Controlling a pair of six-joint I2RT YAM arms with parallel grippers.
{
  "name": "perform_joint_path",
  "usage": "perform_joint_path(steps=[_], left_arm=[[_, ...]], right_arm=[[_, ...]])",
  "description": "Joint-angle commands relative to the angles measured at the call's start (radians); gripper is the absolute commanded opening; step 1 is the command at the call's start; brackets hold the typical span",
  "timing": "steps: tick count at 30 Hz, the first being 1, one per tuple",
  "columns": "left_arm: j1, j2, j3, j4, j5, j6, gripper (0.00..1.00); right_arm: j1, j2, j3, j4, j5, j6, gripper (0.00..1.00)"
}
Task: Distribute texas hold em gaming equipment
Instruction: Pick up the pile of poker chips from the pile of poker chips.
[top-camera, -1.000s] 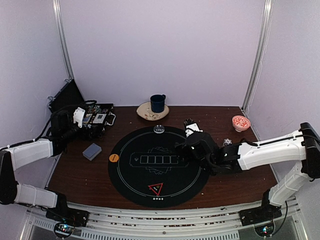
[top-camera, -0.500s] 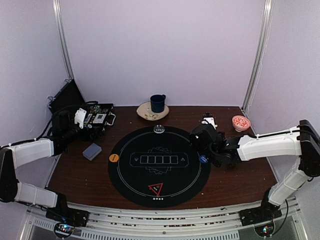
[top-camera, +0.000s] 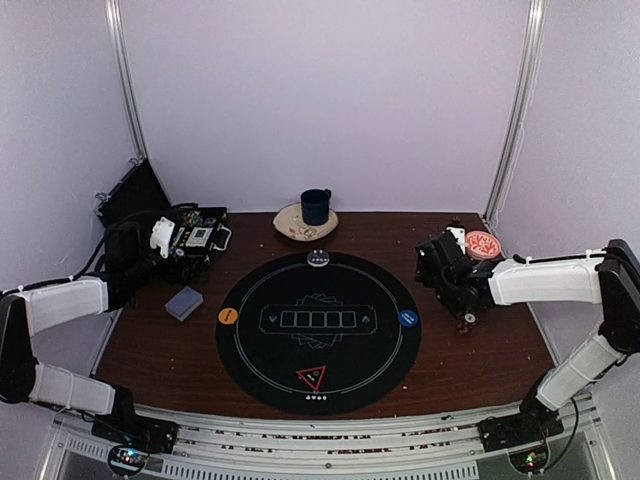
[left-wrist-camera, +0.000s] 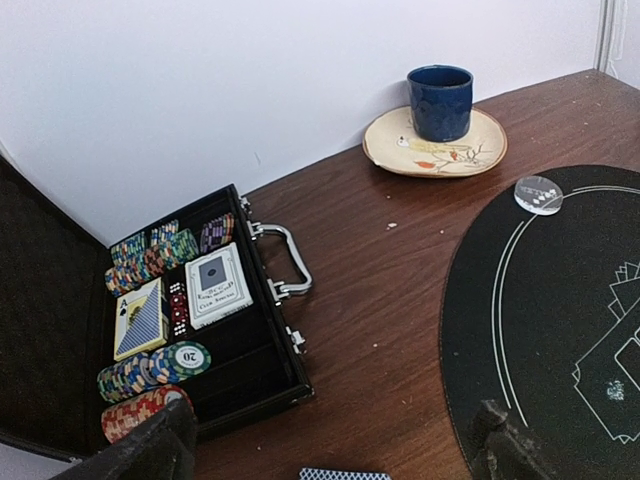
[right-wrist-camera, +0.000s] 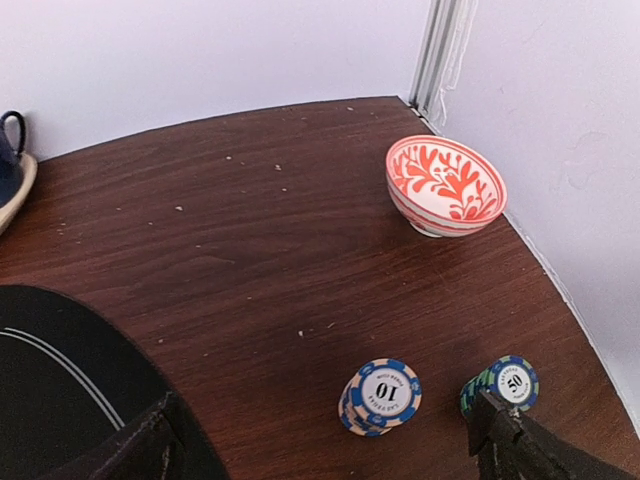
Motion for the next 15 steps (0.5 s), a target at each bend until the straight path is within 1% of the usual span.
perform_joint_path(steps=[1,6,9,12,15], left_arm=[[0.008,0.009,0.010,0.035,0.042,-0.009,0.98],[0.009,0.003,0.008,0.036,0.047,-0.007,0.98],[0.009,0.008,0.007,0.041,0.049,-0.005,0.98],[0.008,0.024,0.010,0.041,0.058,-0.004,0.98],[0.009,0.039,0.020,0.031,0.056,-0.005,0.98]], right_arm=[[-0.072,0.048,0.065,-0.072,-0.067,0.019,1.00],[-0.138,0.103,0.109,-0.108,-0.115,0.042,1.00],[-0.173,0.112,0.091,-0.071,-0.179,0.047,1.00],[-0.198,0.115,0.062,-0.039,-0.209,0.054,1.00],[-0.226,0.144,0.094,-0.071,-0.239,0.066,1.00]])
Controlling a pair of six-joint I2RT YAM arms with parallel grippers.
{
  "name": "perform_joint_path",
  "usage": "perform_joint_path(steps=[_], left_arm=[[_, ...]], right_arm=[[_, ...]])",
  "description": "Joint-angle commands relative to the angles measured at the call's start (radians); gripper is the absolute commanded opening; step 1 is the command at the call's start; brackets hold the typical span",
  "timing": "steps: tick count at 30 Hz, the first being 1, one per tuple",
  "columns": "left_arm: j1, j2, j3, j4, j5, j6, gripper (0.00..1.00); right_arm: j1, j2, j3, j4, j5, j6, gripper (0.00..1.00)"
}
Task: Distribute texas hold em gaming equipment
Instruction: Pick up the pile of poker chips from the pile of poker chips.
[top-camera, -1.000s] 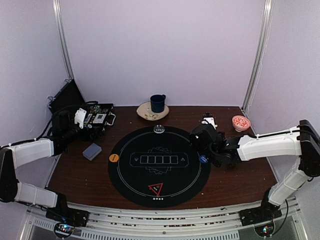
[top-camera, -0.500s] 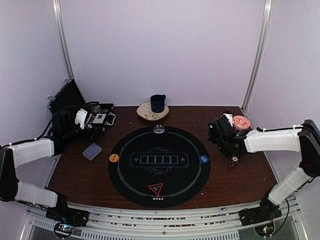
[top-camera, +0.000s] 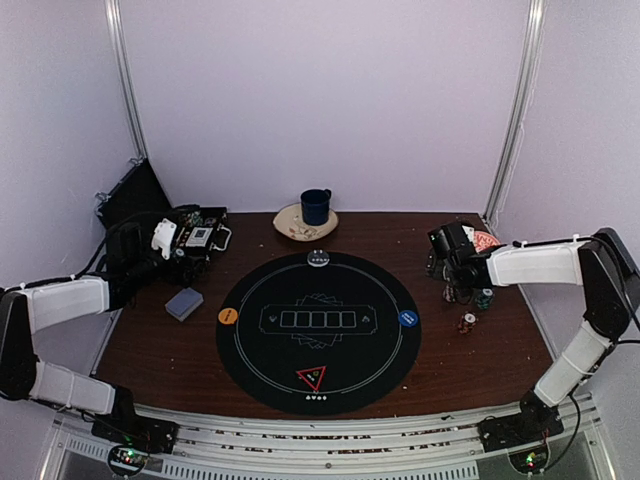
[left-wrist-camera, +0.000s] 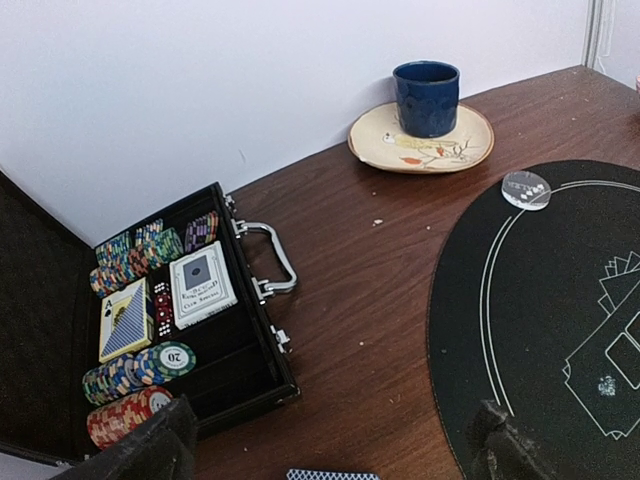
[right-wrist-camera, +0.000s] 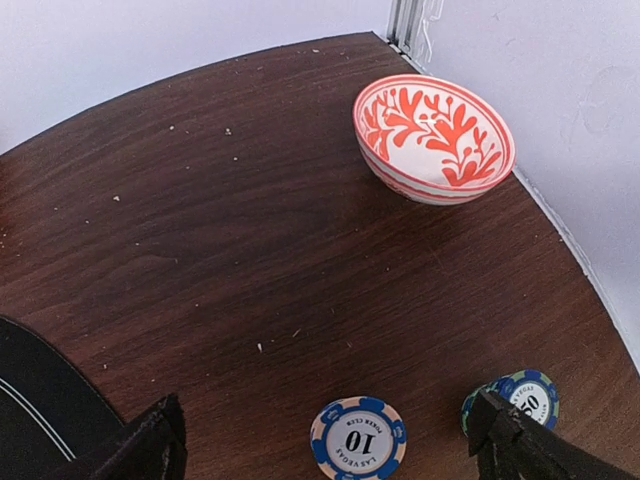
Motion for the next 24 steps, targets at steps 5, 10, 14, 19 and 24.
perform_joint_path(steps=[5,10,14,19,24], left_arm=[[0.008,0.022,0.020,0.030,0.015,-0.004,0.98],[0.008,0.019,0.014,0.038,0.023,0.000,0.98],[0.008,0.030,0.017,0.036,0.039,-0.004,0.98],[0.008,0.035,0.019,0.036,0.036,-0.004,0.98],[0.008,0.037,0.019,0.037,0.034,-0.003,0.98]], right_arm=[[-0.037,0.080,0.027,0.003,-0.095,0.035,0.99],[-0.056,0.095,-0.021,0.054,-0.093,0.060,0.98],[-0.070,0.090,-0.035,0.067,-0.091,0.061,0.97],[-0.077,0.086,-0.046,0.072,-0.096,0.060,0.94],[-0.077,0.080,-0.055,0.073,-0.108,0.061,0.88]])
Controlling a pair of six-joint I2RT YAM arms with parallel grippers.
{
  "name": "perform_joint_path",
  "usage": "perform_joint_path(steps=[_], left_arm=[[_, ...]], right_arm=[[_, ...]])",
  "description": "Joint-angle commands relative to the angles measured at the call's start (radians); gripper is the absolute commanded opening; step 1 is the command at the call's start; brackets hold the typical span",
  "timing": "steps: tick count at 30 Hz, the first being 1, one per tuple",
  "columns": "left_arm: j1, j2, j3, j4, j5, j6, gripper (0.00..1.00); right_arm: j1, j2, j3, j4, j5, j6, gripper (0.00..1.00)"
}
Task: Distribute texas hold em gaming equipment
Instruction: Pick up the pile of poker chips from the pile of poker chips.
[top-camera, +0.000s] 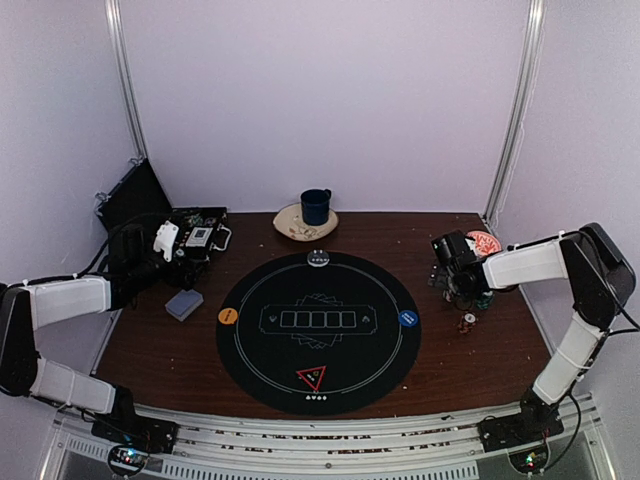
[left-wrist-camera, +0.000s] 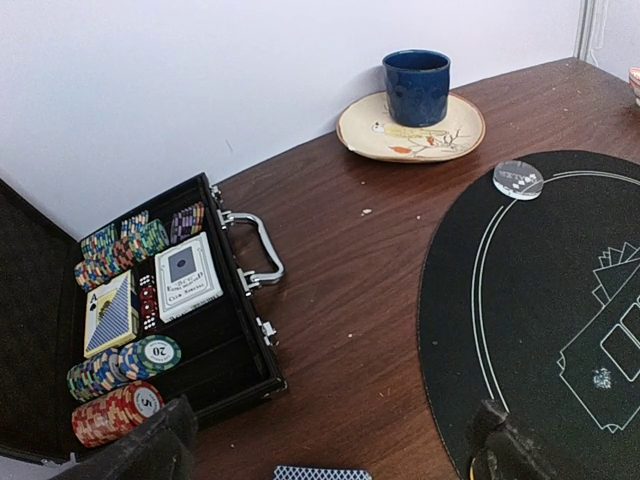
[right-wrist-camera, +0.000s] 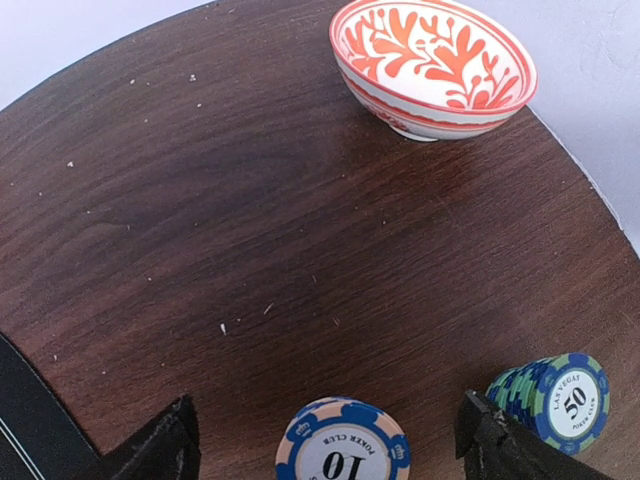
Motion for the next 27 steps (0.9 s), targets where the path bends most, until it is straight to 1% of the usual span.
perform_joint_path(steps=[1,2,4,6,14,18,22,25,27], left_arm=[[0.008,0.014,0.019,0.044,0.015,-0.004,0.98],[0.008,0.016,0.019,0.044,0.015,-0.004,0.98],[0.008,0.018,0.020,0.043,0.015,-0.003,0.98],[0.008,0.017,0.020,0.042,0.015,-0.004,0.98],[0.009,0.018,0.020,0.044,0.014,-0.006,0.98],[0.009,0.017,0.020,0.044,0.016,-0.006,0.98],[0.009,0.020,0.020,0.046,0.018,-0.006,0.98],[0.008,0.022,0.021,0.046,0.020,-0.006,0.98],[0.008,0.025,0.022,0.046,0.020,-0.006,0.98]], right_arm=[[-0.007,-0.007,-0.016,0.010,-0.003,0.010,0.87],[-0.007,-0.009,-0.018,0.009,-0.003,0.009,0.86],[-0.008,-0.013,-0.021,0.006,-0.005,0.007,0.81],[-0.008,-0.018,-0.023,0.002,0.003,0.007,0.78],[-0.008,-0.022,-0.031,0.002,0.011,0.010,0.76],[-0.006,-0.015,-0.028,0.003,0.007,0.010,0.73],[-0.007,-0.034,-0.036,0.007,0.018,0.010,0.68],[-0.006,-0.039,-0.037,0.008,0.022,0.006,0.62],[-0.006,-0.039,-0.035,0.007,0.022,0.006,0.61]])
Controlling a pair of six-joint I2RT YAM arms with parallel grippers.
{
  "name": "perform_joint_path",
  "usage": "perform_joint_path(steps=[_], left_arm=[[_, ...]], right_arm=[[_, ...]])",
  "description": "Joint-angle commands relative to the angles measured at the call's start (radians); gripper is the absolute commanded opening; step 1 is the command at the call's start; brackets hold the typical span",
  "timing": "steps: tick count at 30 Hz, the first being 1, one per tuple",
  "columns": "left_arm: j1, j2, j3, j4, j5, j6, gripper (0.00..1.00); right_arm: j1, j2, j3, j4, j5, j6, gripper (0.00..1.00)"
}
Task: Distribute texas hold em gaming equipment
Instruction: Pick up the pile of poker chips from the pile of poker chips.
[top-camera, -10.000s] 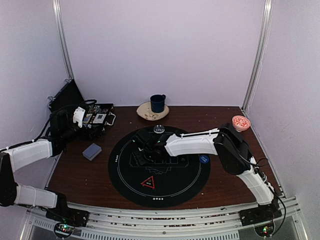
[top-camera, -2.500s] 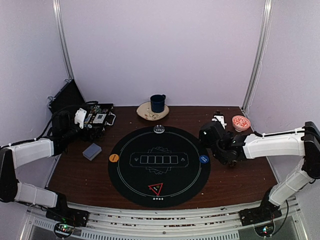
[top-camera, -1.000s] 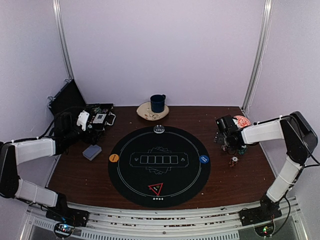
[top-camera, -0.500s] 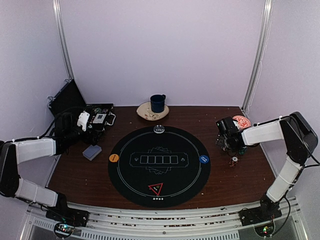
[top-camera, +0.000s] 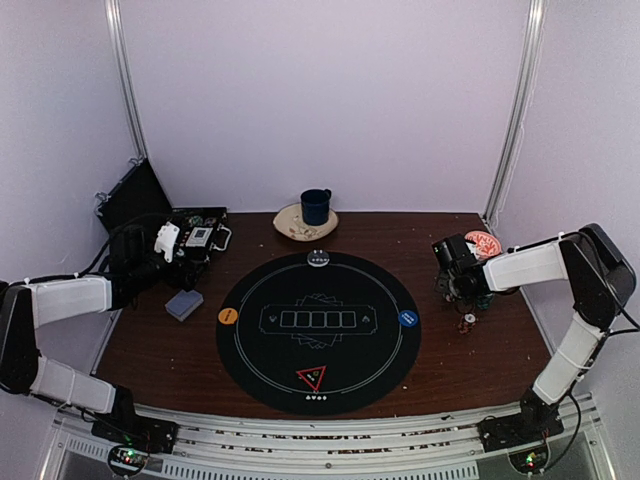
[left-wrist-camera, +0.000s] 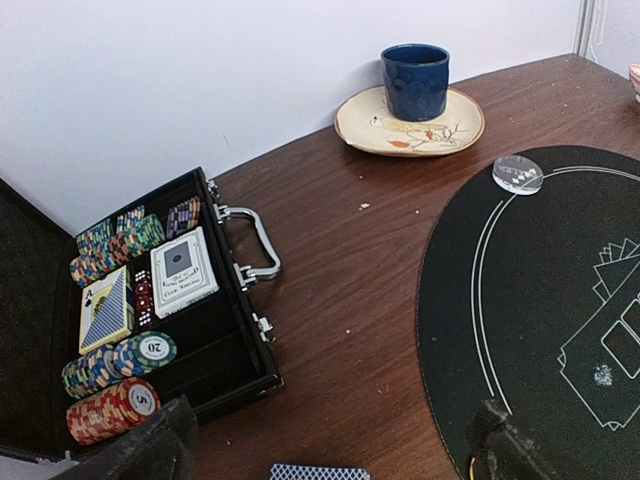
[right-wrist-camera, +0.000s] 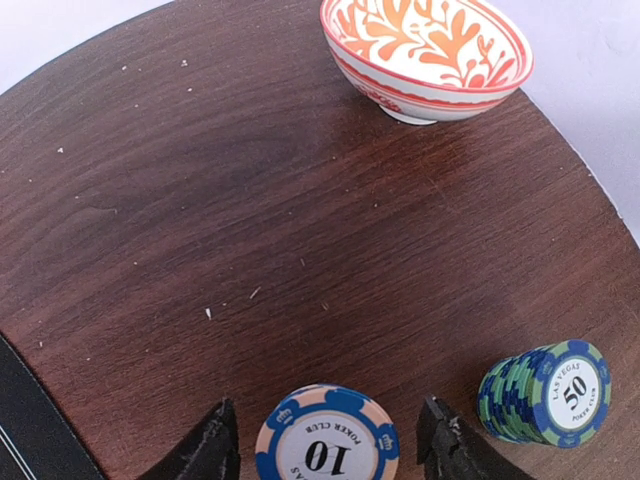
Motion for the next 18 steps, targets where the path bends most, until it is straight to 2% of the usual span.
perform_joint_path(steps=[1,4,18], left_arm=[[0.008,0.012,0.022,0.046,0.018,-0.007,0.98],[0.008,0.014,0.022,0.046,0.017,-0.006,0.98],[0.008,0.017,0.022,0.047,0.015,-0.007,0.98]], right_arm=[[-0.005,-0.034,-0.012,0.004,0.029,0.006,0.61],[-0.003,-0.036,-0.011,0.003,0.031,0.005,0.57],[0.005,-0.021,0.002,-0.009,0.028,-0.005,0.54]])
